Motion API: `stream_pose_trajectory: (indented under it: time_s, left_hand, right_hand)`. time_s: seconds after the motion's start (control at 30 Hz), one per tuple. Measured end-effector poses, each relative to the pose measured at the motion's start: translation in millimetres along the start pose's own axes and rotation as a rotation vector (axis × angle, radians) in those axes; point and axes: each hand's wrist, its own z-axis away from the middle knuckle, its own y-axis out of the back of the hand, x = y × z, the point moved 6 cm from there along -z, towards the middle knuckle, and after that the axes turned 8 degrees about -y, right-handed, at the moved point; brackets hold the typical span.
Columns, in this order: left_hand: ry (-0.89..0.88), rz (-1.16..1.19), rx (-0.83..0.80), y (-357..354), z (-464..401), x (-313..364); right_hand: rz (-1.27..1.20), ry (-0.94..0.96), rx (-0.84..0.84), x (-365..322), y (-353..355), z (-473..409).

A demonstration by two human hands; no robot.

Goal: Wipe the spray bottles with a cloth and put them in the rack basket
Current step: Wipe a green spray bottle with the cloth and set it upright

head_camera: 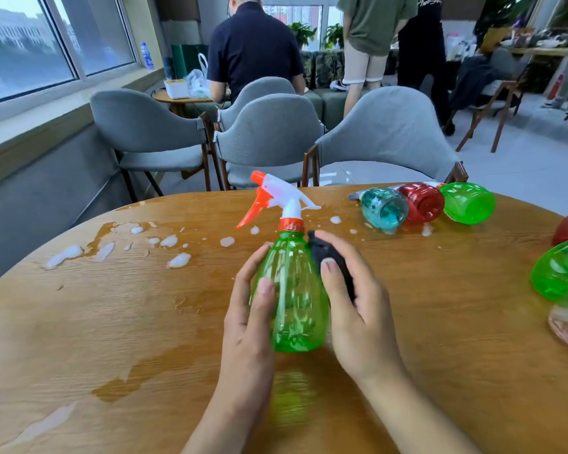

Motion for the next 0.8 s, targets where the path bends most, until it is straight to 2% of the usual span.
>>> stream_pose_trajectory:
  time_s: [0.07, 0.1, 0.2, 0.27, 0.33, 0.47, 0.53, 0.6, 0.73, 0.8]
  left_hand:
    - [0.001, 0.041, 0.046, 5.4, -2.1, 0.2]
    - [0.003, 0.059, 0.071, 9.1, -4.0, 0.0]
    - [-0.024, 0.018, 0.090, 18.1, -6.8, -0.6]
    - [-0.067, -0.052, 0.017, 12.8, -3.7, 3.4]
    - [-0.087, -0.098, -0.025, 6.3, 0.4, 3.9]
    - [-0.057, -0.049, 0.005, 3.3, 0.7, 1.8]
    - [-0.028, -0.007, 0.060, 8.3, -1.6, 0.9]
    - [-0.030, 0.006, 0.113, 15.7, -4.7, 1.6]
    - [-0.050, -0.016, 0.084, 14.5, -3.7, 4.7]
    - [-0.068, -0.048, 0.027, 5.0, 1.3, 4.3]
  right_hand:
    - [-0.076, -0.112, -0.003, 10.2, -9.1, 11.9]
    - [-0.050, -0.082, 0.001, 7.7, -12.5, 21.5]
    - [0.163, 0.253, -0.097, -22.1, -25.0, 42.5]
    - [0.261, 0.434, -0.186, -36.4, -32.8, 42.1]
    - [0.279, 0.409, -0.160, -39.9, -29.5, 28.1]
    - [0.104, 0.097, -0.011, -17.4, -11.1, 4.9]
    - [0.059, 0.013, 0.012, -4.9, -11.7, 14.8]
    - [0.130, 0.091, -0.010, -4.6, -18.5, 34.5]
    - [0.286, 0.441, -0.146, -24.2, -33.9, 51.1]
    - [0.283, 0.414, -0.102, -29.5, -27.8, 35.2]
